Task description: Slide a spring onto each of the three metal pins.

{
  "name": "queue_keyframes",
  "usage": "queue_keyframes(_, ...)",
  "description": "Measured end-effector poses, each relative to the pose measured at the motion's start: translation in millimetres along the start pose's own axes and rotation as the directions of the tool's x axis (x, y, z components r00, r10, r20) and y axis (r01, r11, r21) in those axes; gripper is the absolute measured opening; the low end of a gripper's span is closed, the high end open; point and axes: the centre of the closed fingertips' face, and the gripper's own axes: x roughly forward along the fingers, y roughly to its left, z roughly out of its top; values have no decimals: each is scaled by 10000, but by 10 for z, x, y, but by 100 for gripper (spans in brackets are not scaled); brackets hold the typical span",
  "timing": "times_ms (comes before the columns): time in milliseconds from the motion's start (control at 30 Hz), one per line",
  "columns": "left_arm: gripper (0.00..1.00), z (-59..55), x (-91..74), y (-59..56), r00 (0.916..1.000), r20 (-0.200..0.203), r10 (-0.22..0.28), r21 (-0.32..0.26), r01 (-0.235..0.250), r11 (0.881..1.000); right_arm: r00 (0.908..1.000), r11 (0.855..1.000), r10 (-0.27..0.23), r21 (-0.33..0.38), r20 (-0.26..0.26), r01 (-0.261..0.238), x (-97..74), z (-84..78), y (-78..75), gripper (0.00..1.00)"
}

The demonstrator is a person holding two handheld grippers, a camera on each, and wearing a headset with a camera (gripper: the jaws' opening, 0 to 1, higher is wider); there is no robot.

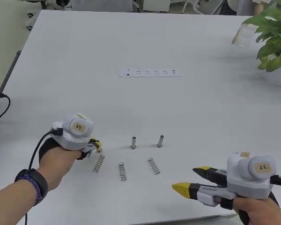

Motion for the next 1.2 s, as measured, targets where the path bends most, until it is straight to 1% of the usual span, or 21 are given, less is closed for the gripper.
queue_keyframes(100, 4, -44, 24, -17, 9999, -103, -23, -48, 22, 10000, 10000, 10000, -4, 35, 98, 4, -11, 28, -13, 57)
queue_keyframes(267, 6, -99, 39, -27, 9998, -211, 0, -156, -3, 9999, 10000, 10000, -5, 21, 74, 5, -8, 21, -15, 56)
queue_keyframes(533, 9, -190, 9, -29, 9992, -388, 37, -314, -49, 9995, 9999, 9999, 21, 131, 142, -23, -13, -19, -17, 57)
queue_keyframes(600, 12, -220, -7, -42, 9990, -450, 2, -343, -17, 9994, 9999, 9999, 39, 157, 137, -41, -13, -37, -19, 57)
queue_keyframes(733, 12, -273, -59, -40, 9988, -491, 57, -361, -74, 9993, 10000, 9998, 42, 170, 46, -43, -12, -69, -42, 57)
queue_keyframes(900, 14, -356, -139, -41, 9985, -536, 95, -567, -126, 9983, 9999, 9999, 32, 160, 124, -34, -26, -25, -72, 57)
queue_keyframes(1000, 14, -405, -201, -61, 9990, -442, 119, -728, -151, 9972, 9999, 10000, 10, 68, 116, -10, -19, 2, -95, 57)
queue_keyframes(1100, 17, -436, -275, -93, 9997, -245, 75, -933, -98, 9956, 9999, 10000, 18, -21, 125, -17, -17, 27, -108, 57)
queue_keyframes(1200, 20, -478, -352, -100, 9998, -180, 117, -965, -134, 9952, 9999, 10000, 35, -78, 114, -35, -9, 40, -124, 57)
